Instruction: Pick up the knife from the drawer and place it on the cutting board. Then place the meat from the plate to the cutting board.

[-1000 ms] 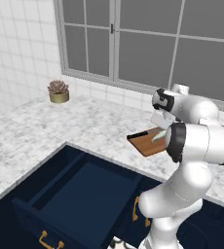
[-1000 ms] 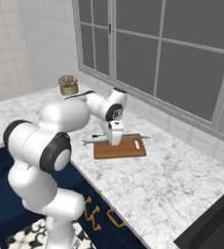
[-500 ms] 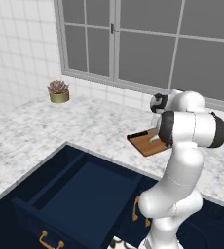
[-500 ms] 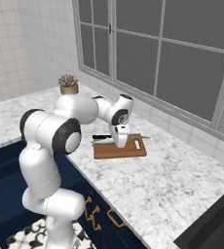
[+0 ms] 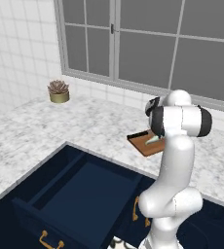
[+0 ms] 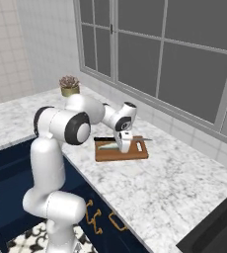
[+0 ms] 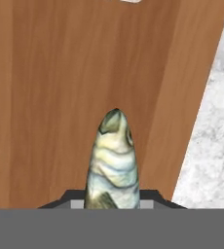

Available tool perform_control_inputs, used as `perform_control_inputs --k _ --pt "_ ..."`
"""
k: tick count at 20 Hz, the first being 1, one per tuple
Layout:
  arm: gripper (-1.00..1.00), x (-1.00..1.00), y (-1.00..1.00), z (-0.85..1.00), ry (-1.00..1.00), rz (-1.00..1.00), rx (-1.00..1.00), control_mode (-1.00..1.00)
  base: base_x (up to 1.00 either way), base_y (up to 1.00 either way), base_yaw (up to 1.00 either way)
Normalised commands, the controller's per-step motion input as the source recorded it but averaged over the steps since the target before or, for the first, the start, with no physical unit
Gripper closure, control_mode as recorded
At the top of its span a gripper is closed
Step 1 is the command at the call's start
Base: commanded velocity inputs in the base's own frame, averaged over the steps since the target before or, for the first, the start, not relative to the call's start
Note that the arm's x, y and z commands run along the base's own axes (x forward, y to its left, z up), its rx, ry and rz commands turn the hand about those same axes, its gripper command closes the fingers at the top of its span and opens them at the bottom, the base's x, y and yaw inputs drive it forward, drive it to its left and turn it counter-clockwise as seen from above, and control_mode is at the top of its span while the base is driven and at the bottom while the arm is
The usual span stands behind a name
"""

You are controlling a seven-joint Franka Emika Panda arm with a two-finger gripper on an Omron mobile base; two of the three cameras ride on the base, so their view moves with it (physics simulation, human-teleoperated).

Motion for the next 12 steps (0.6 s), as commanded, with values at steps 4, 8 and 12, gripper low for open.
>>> perform_control_inputs --k 4,8,12 --pt "1.00 0.30 0.00 -0.46 0.00 0.00 0.00 -1.00 0.00 0.00 0.00" --pt "1.00 0.10 0.00 -0.35 -0.01 0.00 0.00 -1.00 0.00 0.00 0.00" --pt "-1.00 0.00 -0.04 -0.27 -0.01 0.00 0.00 -1.00 0.00 0.00 0.00"
